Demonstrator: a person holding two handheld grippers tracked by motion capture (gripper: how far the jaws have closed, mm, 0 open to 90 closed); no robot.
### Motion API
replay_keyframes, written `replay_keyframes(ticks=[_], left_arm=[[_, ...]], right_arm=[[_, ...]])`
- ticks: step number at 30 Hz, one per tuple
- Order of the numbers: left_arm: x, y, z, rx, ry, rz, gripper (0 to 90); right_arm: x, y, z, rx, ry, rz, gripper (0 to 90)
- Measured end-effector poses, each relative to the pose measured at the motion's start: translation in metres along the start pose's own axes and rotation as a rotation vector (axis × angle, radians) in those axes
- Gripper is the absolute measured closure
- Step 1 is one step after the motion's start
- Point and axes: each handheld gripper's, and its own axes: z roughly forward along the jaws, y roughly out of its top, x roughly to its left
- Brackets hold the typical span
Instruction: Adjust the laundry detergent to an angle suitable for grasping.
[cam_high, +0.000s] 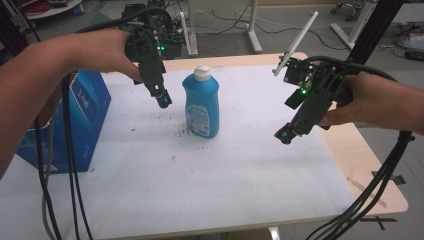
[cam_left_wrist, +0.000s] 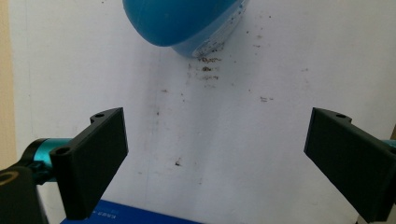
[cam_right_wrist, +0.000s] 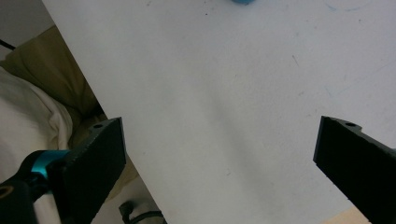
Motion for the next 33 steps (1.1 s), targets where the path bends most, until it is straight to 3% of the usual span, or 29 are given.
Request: replay_keyframes(ticks=[25, 28, 30, 31, 33], left_arm=[[-0.002, -0.002, -0.002, 0.005, 0.007, -0.001, 6.2], [-0.003, -0.002, -0.002, 0.01, 0.009, 0.001, 6.2], [-0.002, -0.002, -0.003, 0.013, 0.009, 0.003, 6.2], [-0.001, -0.004, -0.003, 0.012, 0.008, 0.0, 6.2], [0.0, -0.005, -0.002, 0.012, 0.008, -0.001, 6.2]], right_arm=[[-0.006, 0.005, 0.004, -0.058, -0.027, 0.028, 1.8], [-0.007, 0.004, 0.006, -0.107, -0.039, 0.049, 1.8], [-0.007, 0.004, 0.006, -0.107, -0.039, 0.049, 1.8], [-0.009, 0.003, 0.007, -0.156, -0.049, 0.068, 1.8], [-0.01, 0.003, 0.007, -0.191, -0.054, 0.08, 1.8]])
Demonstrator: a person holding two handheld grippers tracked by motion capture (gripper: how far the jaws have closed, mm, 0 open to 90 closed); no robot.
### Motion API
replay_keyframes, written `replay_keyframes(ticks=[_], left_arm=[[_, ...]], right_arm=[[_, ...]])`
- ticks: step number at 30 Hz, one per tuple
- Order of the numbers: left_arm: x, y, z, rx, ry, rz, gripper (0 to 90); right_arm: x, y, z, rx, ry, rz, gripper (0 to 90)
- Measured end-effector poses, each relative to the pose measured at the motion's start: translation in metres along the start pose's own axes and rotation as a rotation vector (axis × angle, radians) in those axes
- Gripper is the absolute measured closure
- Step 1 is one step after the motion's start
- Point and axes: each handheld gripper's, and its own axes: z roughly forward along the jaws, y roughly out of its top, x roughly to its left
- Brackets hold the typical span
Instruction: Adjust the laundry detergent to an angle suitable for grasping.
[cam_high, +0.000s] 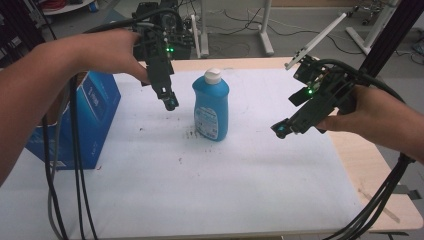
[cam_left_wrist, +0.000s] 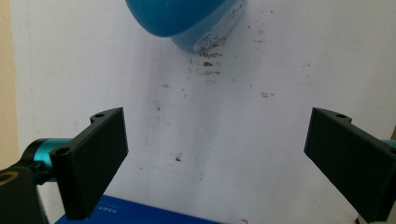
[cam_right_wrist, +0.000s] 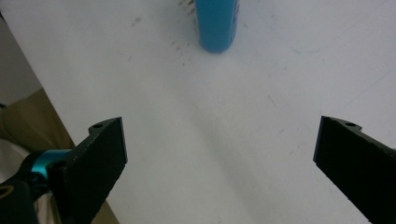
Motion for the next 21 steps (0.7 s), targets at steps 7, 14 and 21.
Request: replay_keyframes(ticks=[7, 14, 21], left_arm=[[0.002, -0.004, 0.002, 0.005, 0.0, -0.004, 6.2], [0.002, -0.007, 0.003, 0.006, -0.002, -0.011, 6.2], [0.003, -0.006, 0.005, 0.008, -0.002, -0.004, 6.2]], right_arm=[[0.003, 0.0, 0.01, -0.145, -0.013, 0.028, 1.8], [0.003, -0.001, 0.023, -0.178, -0.015, 0.043, 1.8], [0.003, -0.006, 0.031, -0.267, -0.018, 0.058, 1.8]])
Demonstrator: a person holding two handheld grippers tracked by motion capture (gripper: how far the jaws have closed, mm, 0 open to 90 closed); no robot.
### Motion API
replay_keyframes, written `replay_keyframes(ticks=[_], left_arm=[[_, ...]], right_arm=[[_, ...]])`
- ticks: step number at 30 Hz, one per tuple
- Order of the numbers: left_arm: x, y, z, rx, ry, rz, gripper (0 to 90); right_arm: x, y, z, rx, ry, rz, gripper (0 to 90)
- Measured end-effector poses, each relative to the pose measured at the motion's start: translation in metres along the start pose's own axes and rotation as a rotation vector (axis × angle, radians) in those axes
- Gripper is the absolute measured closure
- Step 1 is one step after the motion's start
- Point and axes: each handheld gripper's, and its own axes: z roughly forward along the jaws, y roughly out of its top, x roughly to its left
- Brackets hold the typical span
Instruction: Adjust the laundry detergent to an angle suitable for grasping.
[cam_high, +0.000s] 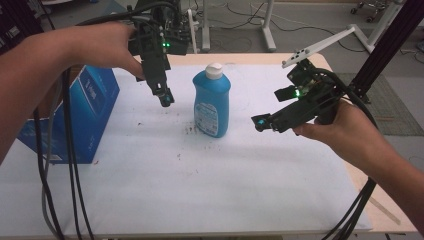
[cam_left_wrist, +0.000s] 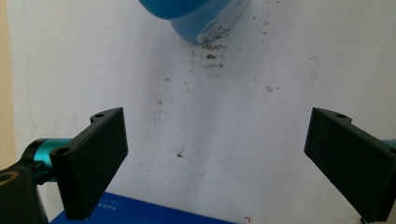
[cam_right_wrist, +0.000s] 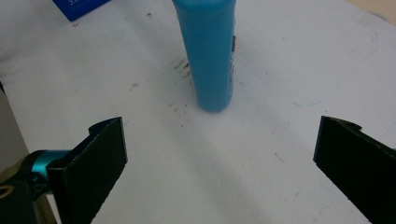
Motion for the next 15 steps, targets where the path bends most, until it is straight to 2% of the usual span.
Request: replay_keyframes(ticks=[2, 3, 6, 7, 10, 12, 13, 14, 15], left_arm=[[0.0, 0.0, 0.0, 0.0, 0.001, 0.001, 6.2], [0.0, 0.0, 0.0, -0.001, 0.001, 0.001, 6.2], [0.0, 0.0, 0.0, -0.002, 0.002, 0.002, 6.2], [0.0, 0.0, 0.0, 0.0, 0.001, 0.003, 6.2], [0.0, 0.0, 0.0, 0.0, 0.001, 0.009, 6.2], [-0.001, 0.0, 0.0, -0.001, 0.001, 0.009, 6.2], [-0.001, 0.001, 0.0, 0.001, 0.0, 0.011, 6.2], [-0.001, 0.001, 0.0, 0.001, 0.0, 0.011, 6.2], [-0.001, 0.001, 0.001, 0.001, 0.001, 0.011, 6.2]], right_arm=[[0.0, -0.001, 0.001, -0.02, 0.004, 0.008, 1.9], [0.0, -0.004, 0.003, -0.046, 0.009, 0.014, 2.1], [0.001, -0.006, 0.005, -0.062, 0.011, 0.015, 2.2], [0.003, -0.01, 0.009, -0.1, 0.012, 0.007, 2.2], [0.004, -0.013, 0.013, -0.153, 0.011, 0.013, 2.2], [0.004, -0.015, 0.014, -0.166, 0.011, 0.02, 2.2], [0.004, -0.018, 0.018, -0.198, 0.011, 0.03, 2.2], [0.004, -0.018, 0.018, -0.198, 0.011, 0.03, 2.2], [0.004, -0.021, 0.022, -0.221, -0.002, 0.031, 2.2]])
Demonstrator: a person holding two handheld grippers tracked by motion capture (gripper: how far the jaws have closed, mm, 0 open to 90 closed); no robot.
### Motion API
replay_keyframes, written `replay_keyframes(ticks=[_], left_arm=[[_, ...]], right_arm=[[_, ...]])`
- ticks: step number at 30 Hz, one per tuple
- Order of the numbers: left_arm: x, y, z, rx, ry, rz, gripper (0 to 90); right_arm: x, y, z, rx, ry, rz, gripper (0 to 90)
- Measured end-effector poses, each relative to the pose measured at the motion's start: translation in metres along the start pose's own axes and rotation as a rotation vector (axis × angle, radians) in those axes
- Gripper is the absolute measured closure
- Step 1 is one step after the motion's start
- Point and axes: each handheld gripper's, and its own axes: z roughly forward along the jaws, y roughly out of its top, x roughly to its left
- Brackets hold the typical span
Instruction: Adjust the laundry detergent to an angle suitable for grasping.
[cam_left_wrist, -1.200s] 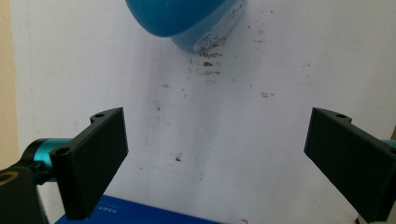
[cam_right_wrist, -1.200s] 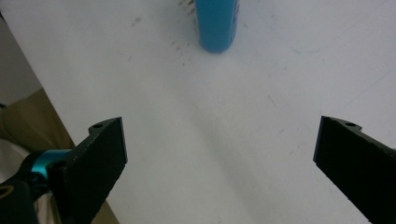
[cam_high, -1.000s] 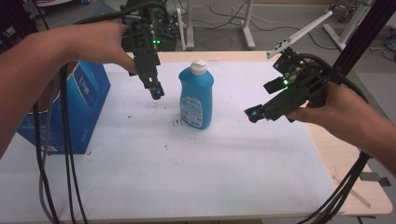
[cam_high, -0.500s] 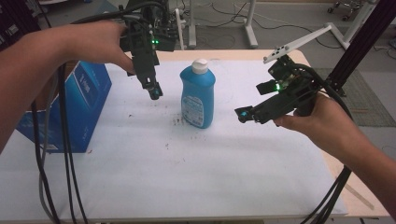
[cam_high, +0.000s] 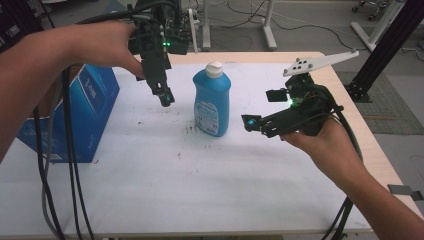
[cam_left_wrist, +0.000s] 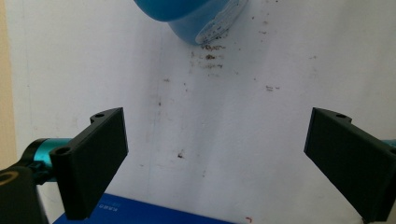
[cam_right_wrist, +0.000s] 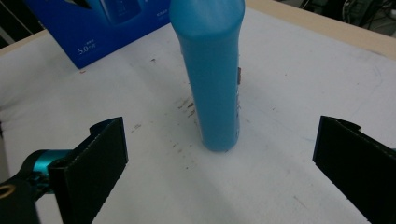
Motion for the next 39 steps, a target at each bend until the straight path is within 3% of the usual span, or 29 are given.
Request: replay_keyframes(ticks=[10, 33, 39], left_arm=[[0.0, 0.0, 0.0, 0.003, -0.001, 0.008, 6.2], [0.003, -0.004, 0.005, 0.002, -0.004, 0.01, 6.2], [0.003, -0.006, 0.004, 0.003, -0.003, 0.007, 6.2]], right_arm=[[0.001, -0.009, 0.02, -0.077, -0.018, 0.001, 2.2], [-0.002, -0.005, 0.067, -0.147, 0.012, 0.004, 2.2], [-0.004, -0.001, 0.082, -0.14, 0.007, 0.01, 2.2]])
